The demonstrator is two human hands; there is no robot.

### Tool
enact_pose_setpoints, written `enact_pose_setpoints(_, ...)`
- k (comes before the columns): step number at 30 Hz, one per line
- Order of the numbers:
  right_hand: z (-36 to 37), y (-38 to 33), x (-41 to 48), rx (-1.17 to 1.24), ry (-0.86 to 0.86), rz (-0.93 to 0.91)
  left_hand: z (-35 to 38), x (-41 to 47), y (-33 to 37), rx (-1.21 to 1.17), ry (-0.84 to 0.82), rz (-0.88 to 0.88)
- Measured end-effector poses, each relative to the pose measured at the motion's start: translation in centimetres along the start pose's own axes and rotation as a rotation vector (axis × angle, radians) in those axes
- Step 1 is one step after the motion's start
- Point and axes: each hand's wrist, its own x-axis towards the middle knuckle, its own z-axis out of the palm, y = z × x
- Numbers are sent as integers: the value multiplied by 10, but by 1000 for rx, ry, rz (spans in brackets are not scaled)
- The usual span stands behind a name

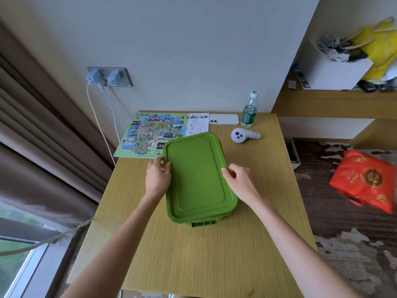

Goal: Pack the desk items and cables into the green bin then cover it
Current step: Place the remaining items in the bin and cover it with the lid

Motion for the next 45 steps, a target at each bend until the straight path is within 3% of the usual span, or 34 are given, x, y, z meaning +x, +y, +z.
enact_pose_setpoints(6, -2, 8, -4, -362, 77, -56, 6, 2, 0, -26, -42, 20)
enact_pose_setpoints(11, 4, 15, -6, -343, 14, -36, 17, -6, -5, 14, -51, 49)
enact_pose_setpoints(20, 22, 29, -8, -177, 78, -39, 28, -8, -14, 14, 17, 71)
enact_pose_setpoints(25, 17, 16, -9, -354, 89, -15, 26, -7, -12, 57, -1, 40)
enact_pose_setpoints(30, 20, -8, 14, -386, 35, -74, 21, 15, 0, 169, 4, 203)
enact_pose_setpoints(37, 43, -29, 58, -516, -22, -65, 15, 64, 9, 442, -254, 528)
enact_pose_setpoints(45, 60, -24, 59, -512, 147, -56, 22, 75, -7, 423, -274, 635)
